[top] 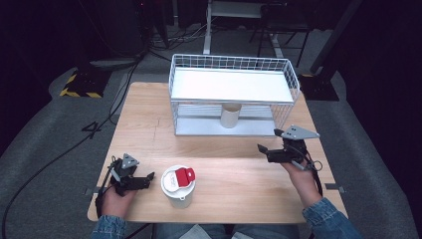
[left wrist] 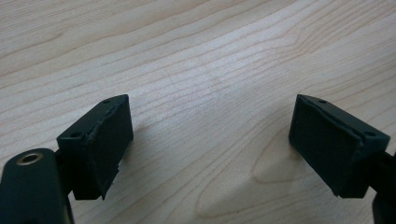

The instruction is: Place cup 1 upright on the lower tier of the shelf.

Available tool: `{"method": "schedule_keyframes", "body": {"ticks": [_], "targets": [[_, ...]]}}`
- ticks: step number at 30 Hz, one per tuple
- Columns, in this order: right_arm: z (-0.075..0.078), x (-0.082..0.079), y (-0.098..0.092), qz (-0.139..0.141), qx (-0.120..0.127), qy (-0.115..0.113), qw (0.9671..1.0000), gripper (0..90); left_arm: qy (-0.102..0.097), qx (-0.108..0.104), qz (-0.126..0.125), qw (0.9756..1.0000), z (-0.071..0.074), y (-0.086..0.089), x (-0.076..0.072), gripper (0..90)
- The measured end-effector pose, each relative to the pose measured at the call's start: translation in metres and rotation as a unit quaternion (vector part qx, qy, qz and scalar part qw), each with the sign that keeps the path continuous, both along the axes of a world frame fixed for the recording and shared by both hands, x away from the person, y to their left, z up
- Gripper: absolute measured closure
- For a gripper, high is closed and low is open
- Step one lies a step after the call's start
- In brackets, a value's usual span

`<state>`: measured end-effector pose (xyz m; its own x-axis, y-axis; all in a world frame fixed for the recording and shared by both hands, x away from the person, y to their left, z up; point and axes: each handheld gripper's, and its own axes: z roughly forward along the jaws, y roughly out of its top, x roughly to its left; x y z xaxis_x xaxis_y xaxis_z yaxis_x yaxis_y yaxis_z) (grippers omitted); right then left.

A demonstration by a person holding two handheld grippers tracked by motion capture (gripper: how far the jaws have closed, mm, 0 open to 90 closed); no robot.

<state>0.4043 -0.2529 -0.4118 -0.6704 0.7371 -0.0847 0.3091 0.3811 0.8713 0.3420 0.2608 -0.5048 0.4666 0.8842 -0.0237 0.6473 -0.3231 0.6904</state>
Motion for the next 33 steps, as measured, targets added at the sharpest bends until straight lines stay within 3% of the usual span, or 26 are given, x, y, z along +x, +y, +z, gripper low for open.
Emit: {"method": "schedule_keyframes", "body": {"ticks": [3, 10, 14, 16, 19, 23, 26, 29, 33], "targets": [[0.0, -0.007, -0.006, 0.0, -0.002, -0.002, 1.0, 12.8, 0.0, -0.002, 0.001, 1.0, 0.0, 0.0, 0.001, 14.3], [-0.004, -0.027, -0.026, 0.001, 0.002, 0.015, 0.9999, 12.8, 0.0, -0.001, -0.001, 1.0, 0.0, 0.0, 0.002, 14.3], [-0.01, -0.036, -0.038, -0.004, 0.015, 0.023, 0.9996, 12.8, 0.0, -0.002, 0.0, 1.0, 0.0, -0.001, 0.002, 14.3], [-0.016, -0.04, -0.049, -0.008, 0.034, 0.049, 0.9982, 12.8, -0.001, -0.002, 0.0, 1.0, 0.0, -0.001, 0.002, 14.4], [-0.019, -0.043, -0.055, -0.011, 0.042, 0.045, 0.998, 12.8, -0.002, 0.0, 0.001, 1.0, 0.0, -0.001, 0.002, 14.5], [-0.028, -0.049, -0.065, -0.012, 0.037, 0.04, 0.9984, 12.8, -0.002, 0.002, 0.002, 1.0, 0.0, -0.001, 0.002, 14.8], [-0.036, -0.053, -0.076, -0.019, 0.016, 0.056, 0.9981, 12.9, -0.003, 0.002, 0.002, 1.0, 0.0, -0.001, 0.002, 14.8], [-0.041, -0.055, -0.082, -0.024, 0.017, 0.057, 0.9979, 12.9, -0.002, 0.002, 0.003, 1.0, 0.0, -0.001, 0.001, 14.9], [-0.057, -0.062, -0.09, -0.033, 0.01, 0.083, 0.996, 12.8, -0.002, 0.002, 0.003, 1.0, 0.0, -0.001, 0.001, 14.9]]}}
